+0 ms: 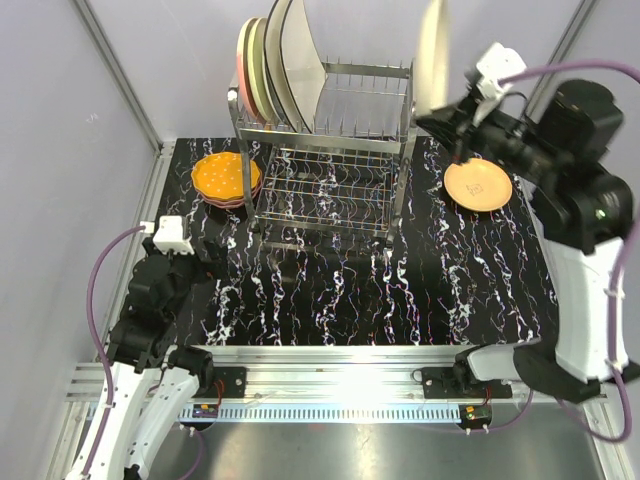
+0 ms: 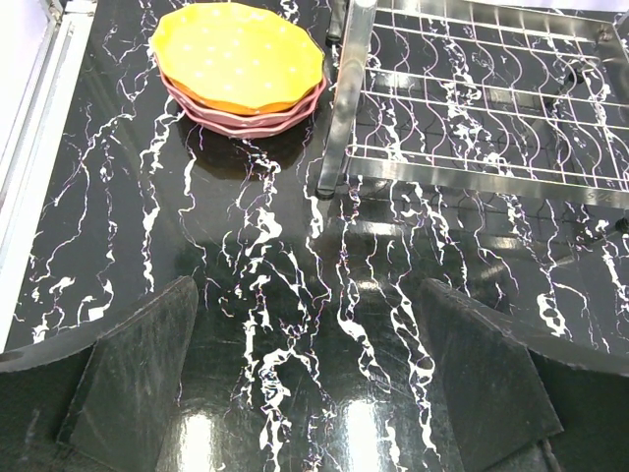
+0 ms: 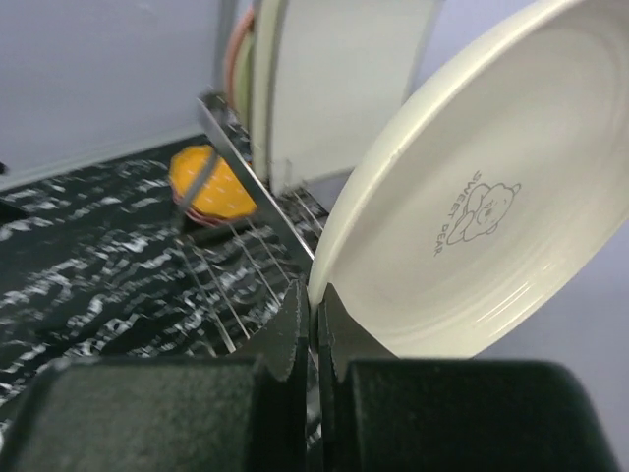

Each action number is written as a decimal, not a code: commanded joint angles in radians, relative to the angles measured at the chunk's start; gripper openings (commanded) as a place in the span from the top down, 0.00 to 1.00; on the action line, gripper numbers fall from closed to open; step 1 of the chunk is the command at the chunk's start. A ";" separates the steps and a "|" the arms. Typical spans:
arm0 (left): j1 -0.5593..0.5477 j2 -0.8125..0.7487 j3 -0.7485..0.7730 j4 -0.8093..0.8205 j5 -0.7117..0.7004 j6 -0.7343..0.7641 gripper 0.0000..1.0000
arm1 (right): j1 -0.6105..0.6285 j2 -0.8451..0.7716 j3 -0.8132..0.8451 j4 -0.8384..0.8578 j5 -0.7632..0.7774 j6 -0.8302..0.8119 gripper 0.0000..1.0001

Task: Unload the plates from the dish rack
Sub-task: Grab a plate with the right arm, then place the plate on the table

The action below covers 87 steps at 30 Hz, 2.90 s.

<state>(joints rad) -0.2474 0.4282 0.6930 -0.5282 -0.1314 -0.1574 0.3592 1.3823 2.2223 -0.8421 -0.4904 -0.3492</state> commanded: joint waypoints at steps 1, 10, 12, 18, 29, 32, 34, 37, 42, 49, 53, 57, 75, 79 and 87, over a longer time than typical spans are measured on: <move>0.003 -0.022 -0.009 0.053 0.030 0.010 0.01 | -0.101 -0.098 -0.162 -0.018 0.102 -0.134 1.00; 0.003 -0.031 -0.009 0.053 0.052 0.010 0.01 | -0.307 -0.330 -0.613 -0.034 0.226 -0.287 1.00; 0.003 -0.035 -0.007 0.053 0.053 0.009 0.01 | -0.353 -0.347 -0.691 -0.028 0.216 -0.307 1.00; 0.003 -0.046 -0.009 0.054 0.062 0.009 0.01 | -0.482 -0.315 -0.811 -0.023 0.133 -0.388 1.00; 0.003 -0.049 -0.009 0.056 0.075 0.009 0.01 | -0.508 -0.074 -0.866 0.110 0.207 -0.588 1.00; 0.005 -0.051 -0.009 0.054 0.073 0.010 0.01 | -0.508 0.021 -0.842 0.155 0.237 -0.645 1.00; 0.005 -0.051 -0.007 0.054 0.070 0.010 0.01 | -0.509 0.093 -0.825 0.185 0.254 -0.689 1.00; 0.005 -0.051 -0.010 0.054 0.069 0.010 0.01 | -0.513 0.185 -0.796 0.219 0.256 -0.746 1.00; 0.005 -0.051 -0.010 0.054 0.069 0.010 0.01 | -0.519 0.323 -0.731 0.271 0.262 -0.809 1.00; 0.005 -0.046 -0.012 0.057 0.069 0.012 0.01 | -0.519 0.569 -0.548 0.242 0.351 -0.847 1.00; 0.003 -0.040 -0.012 0.056 0.070 0.012 0.01 | -0.519 0.636 -0.492 0.227 0.378 -0.849 0.99; 0.003 -0.034 -0.012 0.059 0.072 0.012 0.01 | -0.519 0.672 -0.493 0.250 0.401 -0.856 0.98; 0.005 -0.029 -0.013 0.059 0.073 0.012 0.01 | -0.516 0.716 -0.515 0.235 0.432 -0.841 0.93; 0.003 -0.032 -0.012 0.057 0.075 0.012 0.01 | -0.510 0.699 -0.529 0.229 0.424 -0.840 0.90; 0.005 -0.032 -0.010 0.057 0.075 0.012 0.01 | -0.497 0.669 -0.558 0.216 0.423 -0.833 0.82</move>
<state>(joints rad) -0.2466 0.3943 0.6781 -0.5213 -0.0784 -0.1566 -0.1490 2.1048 1.6711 -0.6254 -0.0860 -1.1809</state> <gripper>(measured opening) 0.985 0.175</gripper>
